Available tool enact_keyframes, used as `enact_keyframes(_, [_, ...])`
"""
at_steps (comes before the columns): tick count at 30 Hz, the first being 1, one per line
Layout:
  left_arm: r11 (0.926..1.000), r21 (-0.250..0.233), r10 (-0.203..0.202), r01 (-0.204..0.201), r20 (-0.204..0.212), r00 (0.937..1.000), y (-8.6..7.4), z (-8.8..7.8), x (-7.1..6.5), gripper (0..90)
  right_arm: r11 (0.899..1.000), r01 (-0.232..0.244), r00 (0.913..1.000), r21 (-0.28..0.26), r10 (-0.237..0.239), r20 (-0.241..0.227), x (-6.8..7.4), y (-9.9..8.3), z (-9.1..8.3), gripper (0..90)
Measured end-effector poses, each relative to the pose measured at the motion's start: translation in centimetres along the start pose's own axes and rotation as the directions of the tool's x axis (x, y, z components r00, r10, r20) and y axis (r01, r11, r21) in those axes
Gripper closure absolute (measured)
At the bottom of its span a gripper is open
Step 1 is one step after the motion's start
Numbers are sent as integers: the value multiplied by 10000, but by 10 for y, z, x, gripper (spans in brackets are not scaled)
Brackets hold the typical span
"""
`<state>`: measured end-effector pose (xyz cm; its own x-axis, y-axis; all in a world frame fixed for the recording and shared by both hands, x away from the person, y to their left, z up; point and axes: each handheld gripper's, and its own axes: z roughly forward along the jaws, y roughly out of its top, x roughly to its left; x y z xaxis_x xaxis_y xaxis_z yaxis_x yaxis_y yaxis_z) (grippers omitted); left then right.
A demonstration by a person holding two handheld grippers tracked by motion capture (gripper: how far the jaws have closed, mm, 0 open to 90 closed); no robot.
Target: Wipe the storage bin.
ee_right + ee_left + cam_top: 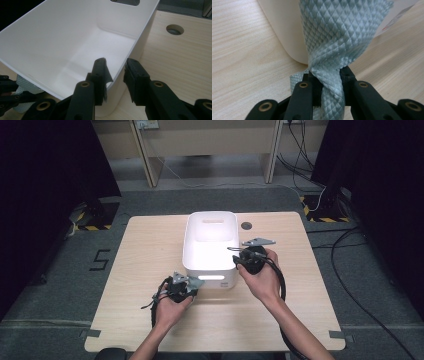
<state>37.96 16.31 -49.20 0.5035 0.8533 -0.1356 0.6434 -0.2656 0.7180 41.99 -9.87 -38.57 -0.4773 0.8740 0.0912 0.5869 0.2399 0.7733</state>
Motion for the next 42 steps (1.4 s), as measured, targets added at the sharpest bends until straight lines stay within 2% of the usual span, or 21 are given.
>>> enact_keyframes(14, [9990, 429, -100, 98, 50, 9999, -2, 8, 1, 767, 10000, -13, 10000, -32, 13, 15, 0, 0, 0, 698])
enact_keyframes(21, [9982, 601, 36, -42, 88, 10000, 0, 9, -2, 767, 10000, 11, 10000, -38, -10, 30, 1, 0, 0, 698])
enact_keyframes(34, [9983, 575, 25, -39, 249, 9997, 3, 14, -11, 766, 10000, 0, 10000, -47, 0, 51, 1, 0, 0, 697])
enact_keyframes(42, [9997, 252, -38, 31, 282, 9996, 1, 13, -12, 766, 10000, -25, 10000, -48, 26, 52, 1, -1, 0, 697])
